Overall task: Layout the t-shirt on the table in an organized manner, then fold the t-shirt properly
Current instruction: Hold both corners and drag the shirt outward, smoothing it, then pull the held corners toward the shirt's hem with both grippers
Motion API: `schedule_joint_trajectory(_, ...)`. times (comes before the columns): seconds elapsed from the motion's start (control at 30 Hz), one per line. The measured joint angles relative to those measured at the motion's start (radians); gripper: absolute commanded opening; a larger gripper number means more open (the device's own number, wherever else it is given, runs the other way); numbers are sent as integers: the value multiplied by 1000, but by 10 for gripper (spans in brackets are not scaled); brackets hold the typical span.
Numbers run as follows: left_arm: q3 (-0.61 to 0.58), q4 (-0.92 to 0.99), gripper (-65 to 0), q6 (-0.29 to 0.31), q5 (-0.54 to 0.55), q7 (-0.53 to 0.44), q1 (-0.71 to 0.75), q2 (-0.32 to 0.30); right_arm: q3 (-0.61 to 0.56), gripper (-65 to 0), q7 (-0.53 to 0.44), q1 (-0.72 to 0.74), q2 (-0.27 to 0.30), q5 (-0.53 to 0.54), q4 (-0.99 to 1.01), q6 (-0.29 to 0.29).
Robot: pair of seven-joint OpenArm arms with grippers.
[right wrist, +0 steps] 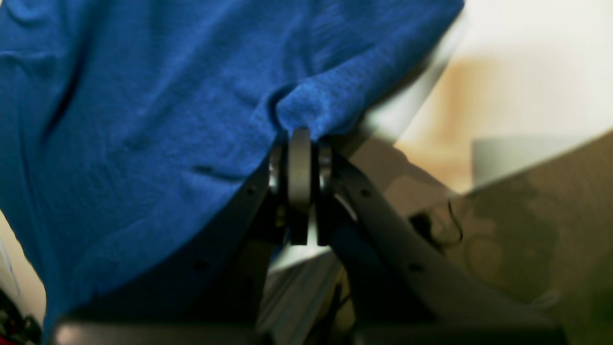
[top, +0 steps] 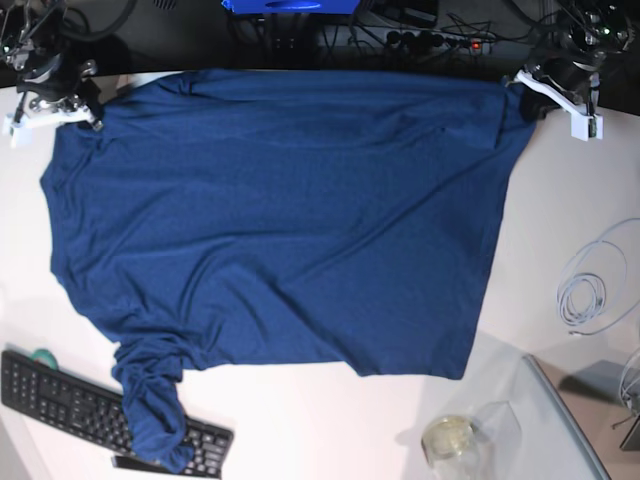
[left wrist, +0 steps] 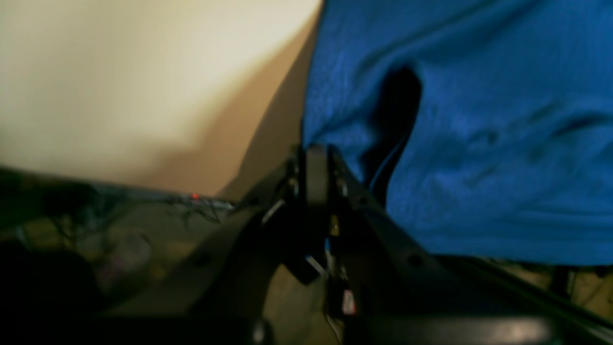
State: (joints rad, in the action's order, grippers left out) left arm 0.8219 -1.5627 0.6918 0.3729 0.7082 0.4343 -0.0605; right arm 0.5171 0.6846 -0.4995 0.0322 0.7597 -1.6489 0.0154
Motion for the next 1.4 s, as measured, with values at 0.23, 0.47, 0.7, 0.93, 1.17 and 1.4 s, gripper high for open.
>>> schedule_joint_trajectory(0.23,-5,-3,-650,1,-2,0,0,5,-2,-648,29,0,-12,0,-1,1)
schedule_joint_trajectory(0.47,-5,-4,-650,1,-2,0,-2,5,-1,-648,77,-14,-19,-5,-24,3)
schedule_joint_trajectory(0.7,-5,-4,-650,1,-2,0,-2,5,-5,-648,86,-17,-19,-3,-50,105)
schedule_joint_trajectory(0.93,-3,-90,-650,1,-2,147,-38,5,-3,-648,230,69,-18,0,-79,242)
schedule_joint_trajectory(1.17,-5,-104,-650,1,-2,258,-177,5,-1,-648,361,227,-17,-5,-70,391)
schedule_joint_trajectory(1.4,-112,37,-650,-36,-2,256,-274,-8,0,-641,386,366,6,0,162,421)
